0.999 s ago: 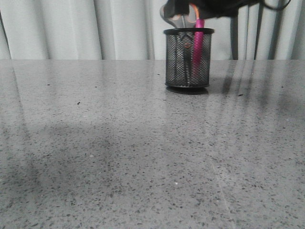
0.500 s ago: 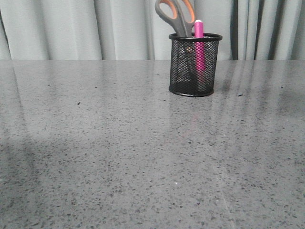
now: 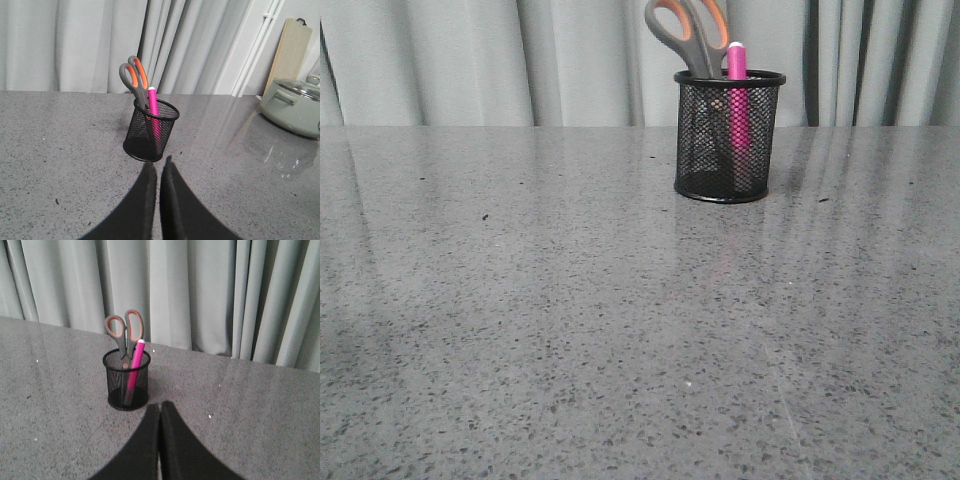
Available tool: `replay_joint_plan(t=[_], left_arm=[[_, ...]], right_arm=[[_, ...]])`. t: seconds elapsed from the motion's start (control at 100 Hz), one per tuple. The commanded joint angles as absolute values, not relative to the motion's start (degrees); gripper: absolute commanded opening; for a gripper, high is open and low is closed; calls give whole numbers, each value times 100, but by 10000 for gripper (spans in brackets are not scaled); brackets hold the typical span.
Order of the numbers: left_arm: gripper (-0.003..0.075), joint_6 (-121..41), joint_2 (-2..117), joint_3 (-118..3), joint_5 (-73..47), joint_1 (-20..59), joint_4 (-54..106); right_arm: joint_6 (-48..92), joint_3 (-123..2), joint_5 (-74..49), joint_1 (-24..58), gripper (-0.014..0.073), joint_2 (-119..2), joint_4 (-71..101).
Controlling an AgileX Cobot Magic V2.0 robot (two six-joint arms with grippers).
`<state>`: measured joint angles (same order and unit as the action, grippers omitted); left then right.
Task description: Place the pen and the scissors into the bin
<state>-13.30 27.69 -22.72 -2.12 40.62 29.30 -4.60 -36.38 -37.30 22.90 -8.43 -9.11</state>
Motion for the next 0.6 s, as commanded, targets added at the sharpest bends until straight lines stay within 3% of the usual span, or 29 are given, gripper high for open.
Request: replay_joint_plan(t=[0.0, 0.59], left_arm=[[-20, -1286, 2789, -2419, 206, 4101, 3110], [-20, -1286, 2789, -2419, 196, 4101, 3240]], right_arm=[[-349, -3604, -3530, 2261, -73, -668, -895], [-349, -3566, -3671, 2261, -73, -534, -894]])
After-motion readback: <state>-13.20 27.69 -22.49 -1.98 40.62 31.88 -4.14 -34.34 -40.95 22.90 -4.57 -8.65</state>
